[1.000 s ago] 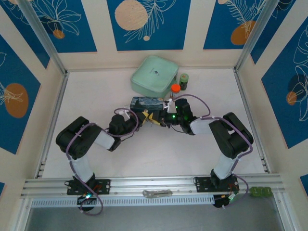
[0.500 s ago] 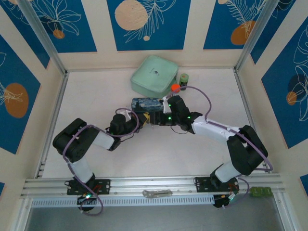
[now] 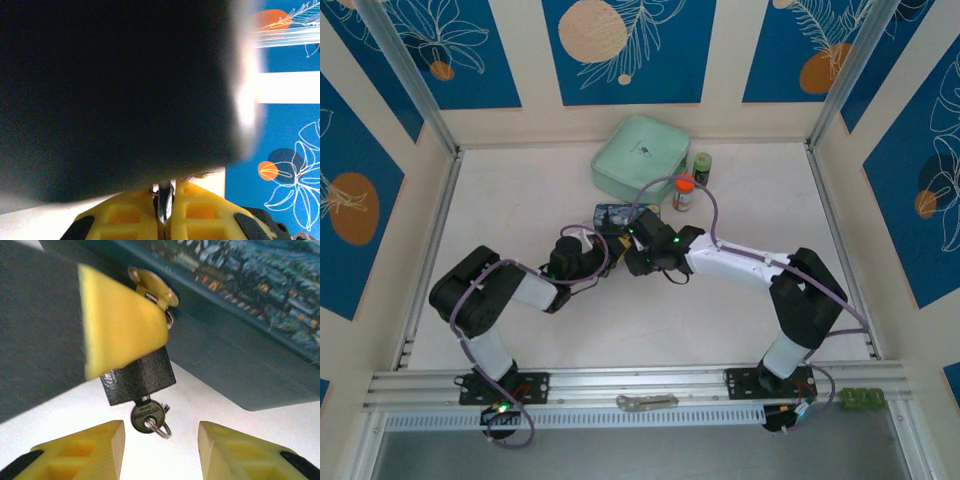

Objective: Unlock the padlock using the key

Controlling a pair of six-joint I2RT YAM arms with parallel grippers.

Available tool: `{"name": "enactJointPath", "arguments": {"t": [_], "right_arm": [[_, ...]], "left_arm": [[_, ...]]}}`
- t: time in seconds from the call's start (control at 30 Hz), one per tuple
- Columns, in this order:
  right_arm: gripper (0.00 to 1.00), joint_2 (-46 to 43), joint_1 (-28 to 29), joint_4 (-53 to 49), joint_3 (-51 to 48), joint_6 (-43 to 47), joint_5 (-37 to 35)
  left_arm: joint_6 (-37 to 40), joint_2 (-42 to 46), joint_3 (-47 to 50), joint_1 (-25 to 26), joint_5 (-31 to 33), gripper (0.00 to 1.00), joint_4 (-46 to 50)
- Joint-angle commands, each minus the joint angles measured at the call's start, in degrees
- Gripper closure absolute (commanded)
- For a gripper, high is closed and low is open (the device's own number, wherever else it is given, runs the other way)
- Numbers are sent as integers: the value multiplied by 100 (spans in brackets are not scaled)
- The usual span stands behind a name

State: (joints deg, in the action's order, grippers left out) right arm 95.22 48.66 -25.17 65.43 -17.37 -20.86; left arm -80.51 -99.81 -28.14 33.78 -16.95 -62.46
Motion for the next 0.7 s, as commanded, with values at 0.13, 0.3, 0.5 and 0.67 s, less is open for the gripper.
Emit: {"name": "enactJointPath", "arguments": {"t": [0.13,0.3,0.5,0.67], "right_arm": [[58,234,281,-160,286,537,-646],[61,312,379,109,293,638,-840],[69,481,400,283,382,693,-1203],[87,524,404,463,352,664,-1347]], "left_arm": [[71,251,-191,58,-139,100,-181],[38,284,-174,58,-163,100,-188],[4,353,-139,63,-201,100,-197],[1,430,-82,67,-204,100,-145]]}}
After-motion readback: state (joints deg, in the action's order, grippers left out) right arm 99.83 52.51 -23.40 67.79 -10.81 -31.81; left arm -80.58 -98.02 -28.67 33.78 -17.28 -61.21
